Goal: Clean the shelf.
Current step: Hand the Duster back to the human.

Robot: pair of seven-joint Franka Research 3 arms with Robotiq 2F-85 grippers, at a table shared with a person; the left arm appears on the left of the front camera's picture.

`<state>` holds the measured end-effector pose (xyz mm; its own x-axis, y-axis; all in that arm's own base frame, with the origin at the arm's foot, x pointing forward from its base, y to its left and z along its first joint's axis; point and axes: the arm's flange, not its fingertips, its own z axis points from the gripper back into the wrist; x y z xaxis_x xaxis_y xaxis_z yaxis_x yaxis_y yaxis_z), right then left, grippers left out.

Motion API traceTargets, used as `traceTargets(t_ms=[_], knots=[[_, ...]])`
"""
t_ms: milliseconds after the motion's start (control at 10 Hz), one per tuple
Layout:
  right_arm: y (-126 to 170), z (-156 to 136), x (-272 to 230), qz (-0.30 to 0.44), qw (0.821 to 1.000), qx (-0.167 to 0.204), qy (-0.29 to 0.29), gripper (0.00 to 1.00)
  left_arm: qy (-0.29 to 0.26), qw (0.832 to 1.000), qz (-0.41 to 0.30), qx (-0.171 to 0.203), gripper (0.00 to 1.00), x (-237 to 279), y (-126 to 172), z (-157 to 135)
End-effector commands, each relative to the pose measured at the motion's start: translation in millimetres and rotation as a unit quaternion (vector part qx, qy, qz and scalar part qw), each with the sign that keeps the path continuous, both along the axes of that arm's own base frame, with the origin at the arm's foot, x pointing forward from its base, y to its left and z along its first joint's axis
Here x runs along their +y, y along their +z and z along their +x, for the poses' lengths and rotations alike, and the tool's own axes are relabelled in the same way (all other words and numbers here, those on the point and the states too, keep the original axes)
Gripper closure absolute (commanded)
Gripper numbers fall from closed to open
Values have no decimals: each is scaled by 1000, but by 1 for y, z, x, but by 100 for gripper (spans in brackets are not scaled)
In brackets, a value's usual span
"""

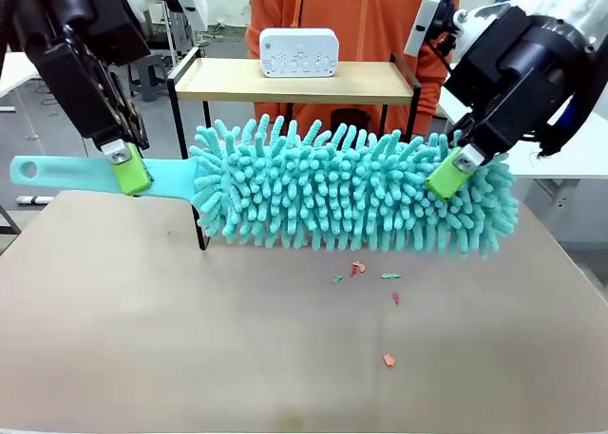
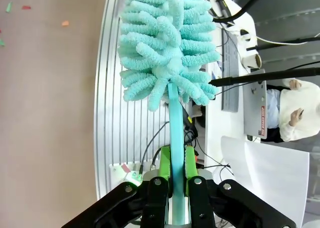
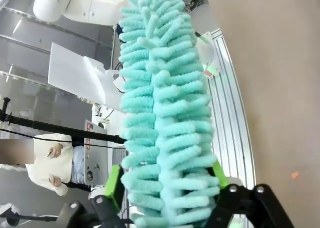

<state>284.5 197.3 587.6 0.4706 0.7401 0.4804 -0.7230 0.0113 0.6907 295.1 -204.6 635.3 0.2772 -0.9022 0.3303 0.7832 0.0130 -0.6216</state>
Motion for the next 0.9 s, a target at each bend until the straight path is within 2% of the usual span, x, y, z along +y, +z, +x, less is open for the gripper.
traceTargets(t_ms=[0, 100, 200, 300, 700, 800], knots=[[3, 6, 0, 10, 1000, -6, 17, 76, -13, 1000, -14, 2, 88, 3, 4, -3], [2, 7, -1, 10, 1000, -4, 14, 100, -10, 1000, -15, 3, 88, 3, 3, -4], [2, 9, -3, 15, 1000, 0, 15, 77, -10, 1000, -14, 1, 88, 3, 3, -4], [1, 9, -3, 16, 1000, 1, 14, 100, -6, 1000, -14, 1, 88, 2, 2, -5], [0, 8, -6, 22, 1000, 2, 15, 100, 7, 1000, -12, -6, 88, 2, 0, -4], [-1, 8, -7, 23, 1000, 2, 15, 100, 19, 1000, -5, -9, 61, 1, -1, -3]])
